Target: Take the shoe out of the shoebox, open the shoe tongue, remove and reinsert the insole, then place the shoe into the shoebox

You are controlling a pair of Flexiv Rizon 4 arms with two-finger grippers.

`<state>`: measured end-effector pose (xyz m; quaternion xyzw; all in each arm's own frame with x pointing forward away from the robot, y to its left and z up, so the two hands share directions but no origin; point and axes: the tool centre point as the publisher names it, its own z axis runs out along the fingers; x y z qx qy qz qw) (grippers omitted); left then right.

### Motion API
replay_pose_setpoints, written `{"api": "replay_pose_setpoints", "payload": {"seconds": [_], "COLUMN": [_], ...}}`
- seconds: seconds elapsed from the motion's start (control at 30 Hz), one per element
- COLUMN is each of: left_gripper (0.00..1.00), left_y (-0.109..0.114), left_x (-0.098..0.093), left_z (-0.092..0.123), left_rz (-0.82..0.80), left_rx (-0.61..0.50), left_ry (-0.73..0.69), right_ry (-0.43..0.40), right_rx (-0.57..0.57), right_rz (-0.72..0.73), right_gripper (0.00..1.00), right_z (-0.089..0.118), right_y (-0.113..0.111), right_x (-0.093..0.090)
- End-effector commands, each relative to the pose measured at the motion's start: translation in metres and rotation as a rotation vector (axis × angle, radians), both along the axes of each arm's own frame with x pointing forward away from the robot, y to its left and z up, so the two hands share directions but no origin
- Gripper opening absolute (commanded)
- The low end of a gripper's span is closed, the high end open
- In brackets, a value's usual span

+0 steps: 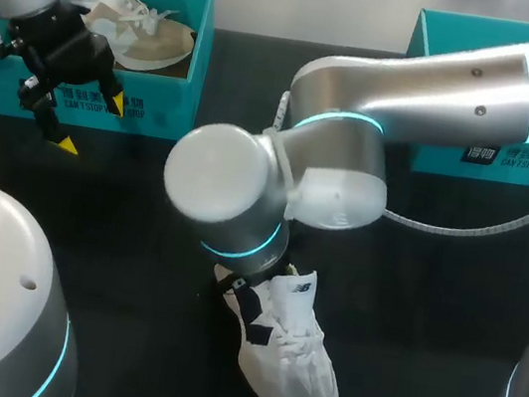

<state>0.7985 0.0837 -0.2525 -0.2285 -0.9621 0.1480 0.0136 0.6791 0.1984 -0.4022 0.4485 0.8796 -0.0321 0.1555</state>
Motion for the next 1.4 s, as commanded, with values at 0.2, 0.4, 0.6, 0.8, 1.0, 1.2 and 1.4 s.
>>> {"api": "replay_pose_setpoints", "payload": {"seconds": [0.2,0.4,0.6,0.8,1.0,1.2,1.4], "left_gripper": [1.0,1.0,1.0,1.0,1.0,1.0,1.0], "left_y": [0.0,0.0,0.0,0.0,0.0,0.0,0.0], "left_x": [-0.001,-0.001,-0.001,-0.001,-0.001,-0.001,-0.001], "left_z": [0.0,0.0,0.0,0.0,0.0,0.0,0.0], "left_rz": [0.0,0.0,0.0,0.0,0.0,0.0,0.0], "left_rx": [0.002,0.002,0.002,0.002,0.002,0.002,0.002], "left_ry": [-0.002,-0.002,-0.002,-0.002,-0.002,-0.002,-0.002], "right_ry": [0.021,0.032,0.026,0.121,0.221,0.265,0.287], "right_rx": [0.105,0.068,0.027,0.028,0.038,0.074,0.079], "right_rz": [0.02,0.027,0.032,0.023,0.009,-0.019,-0.029], "right_gripper": [0.0,0.0,0.0,0.0,0.0,0.0,0.0], "right_z": [-0.006,0.021,0.042,0.052,0.051,0.046,0.048], "right_y": [0.003,0.005,0.002,0.0,-0.005,-0.008,-0.003], "right_x": [-0.01,-0.009,-0.004,-0.001,0.0,-0.009,-0.021]}}
